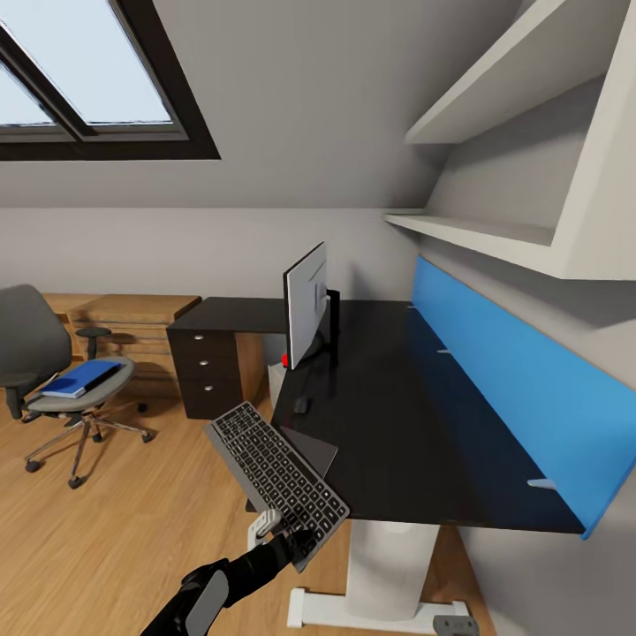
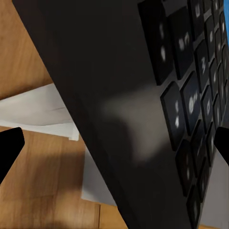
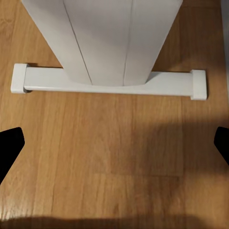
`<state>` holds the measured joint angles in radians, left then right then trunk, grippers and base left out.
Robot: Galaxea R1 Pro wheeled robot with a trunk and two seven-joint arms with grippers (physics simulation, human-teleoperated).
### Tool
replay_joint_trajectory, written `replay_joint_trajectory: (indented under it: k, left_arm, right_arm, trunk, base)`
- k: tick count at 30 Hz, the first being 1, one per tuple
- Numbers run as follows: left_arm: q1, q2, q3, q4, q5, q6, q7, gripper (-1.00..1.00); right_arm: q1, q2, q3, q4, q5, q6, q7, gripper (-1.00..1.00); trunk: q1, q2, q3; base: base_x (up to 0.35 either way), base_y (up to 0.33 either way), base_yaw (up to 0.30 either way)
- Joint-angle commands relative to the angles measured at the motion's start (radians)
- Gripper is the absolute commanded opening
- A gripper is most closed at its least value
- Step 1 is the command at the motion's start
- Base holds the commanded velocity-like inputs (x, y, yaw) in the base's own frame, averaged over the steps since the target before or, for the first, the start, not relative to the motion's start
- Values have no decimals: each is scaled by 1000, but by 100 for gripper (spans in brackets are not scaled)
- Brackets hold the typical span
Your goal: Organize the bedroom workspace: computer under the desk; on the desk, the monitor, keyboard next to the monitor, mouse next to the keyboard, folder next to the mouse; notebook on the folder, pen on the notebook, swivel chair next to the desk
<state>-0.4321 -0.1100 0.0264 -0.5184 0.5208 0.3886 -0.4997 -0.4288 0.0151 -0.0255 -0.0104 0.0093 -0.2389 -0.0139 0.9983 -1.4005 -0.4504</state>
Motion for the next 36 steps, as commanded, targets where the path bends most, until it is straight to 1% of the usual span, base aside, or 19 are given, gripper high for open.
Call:
replay_joint_trajectory:
  k: [1,6,11,14,32,33,36]
  left_arm:
    - [0,0,3,0,7,9,-1,100]
    - [0,-2,3,0,7,9,-7,100]
    - [0,-2,3,-1,7,9,-49,100]
    - [0,-2,3,0,7,9,-64,100]
    - [0,-1,3,0,7,9,-76,100]
    - [0,-1,3,0,7,9,-76,-100]
    - [0,-1,3,0,7,8,-77,-100]
  right_arm:
    - [-1,0,-3,1,1,-3,-1,100]
    - [-1,0,-2,1,1,-3,-1,100]
    - [-1,0,-2,1,1,-3,-1,100]
    - [-1,0,-2,1,1,-3,-1,100]
    - [-1,0,-2,1,1,-3,-1,100]
    - [-1,0,-2,1,1,-3,-1,100]
    - [-1,0,-2,1,1,-3,-1,100]
  trunk:
    - [0,-1,-1]
    - [0,-1,-1]
    - [0,-1,-1]
    - [0,-1,-1]
    - [0,-1,-1]
    - [0,-1,-1]
    - [0,-1,-1]
  base:
    - [3,0,0]
    - [1,0,0]
    - [0,0,0]
    - [0,0,0]
    - [0,0,0]
    - [0,0,0]
    - [0,0,0]
